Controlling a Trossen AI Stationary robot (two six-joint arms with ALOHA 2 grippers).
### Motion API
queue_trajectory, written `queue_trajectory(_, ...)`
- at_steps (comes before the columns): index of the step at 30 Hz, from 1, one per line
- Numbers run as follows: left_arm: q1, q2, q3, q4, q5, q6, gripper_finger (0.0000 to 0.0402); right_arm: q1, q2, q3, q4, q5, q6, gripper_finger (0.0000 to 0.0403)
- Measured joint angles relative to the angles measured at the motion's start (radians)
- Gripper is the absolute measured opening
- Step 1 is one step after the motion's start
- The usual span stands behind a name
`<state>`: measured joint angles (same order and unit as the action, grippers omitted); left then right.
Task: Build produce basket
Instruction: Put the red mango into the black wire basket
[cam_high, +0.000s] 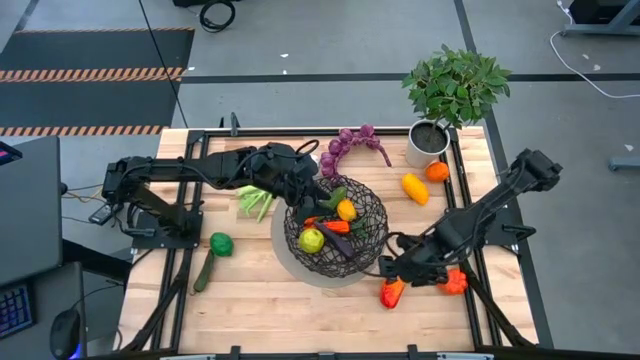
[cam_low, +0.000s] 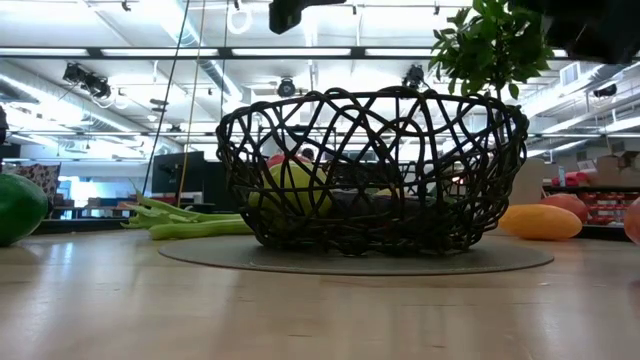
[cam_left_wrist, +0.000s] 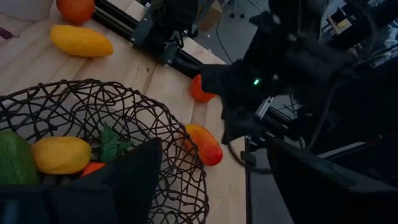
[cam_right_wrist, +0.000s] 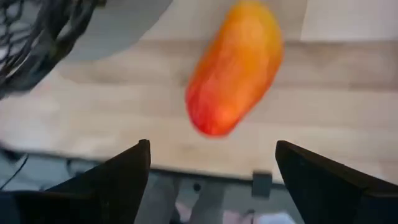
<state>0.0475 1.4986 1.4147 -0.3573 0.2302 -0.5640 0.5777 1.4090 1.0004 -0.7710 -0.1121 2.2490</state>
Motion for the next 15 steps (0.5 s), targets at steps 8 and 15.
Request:
queue_trajectory(8,-0.006,0.0,0.0,-0.011,0.013,-0.019,0.0297,0.003,0.128,0.0,0.022,0.015,-0.015,0.0348)
queue_trajectory(15,-0.006,0.0,0.0,-0.015,0.018,-0.068,0.0297,0.003,0.191,0.0,0.003,0.045,-0.034,0.0348)
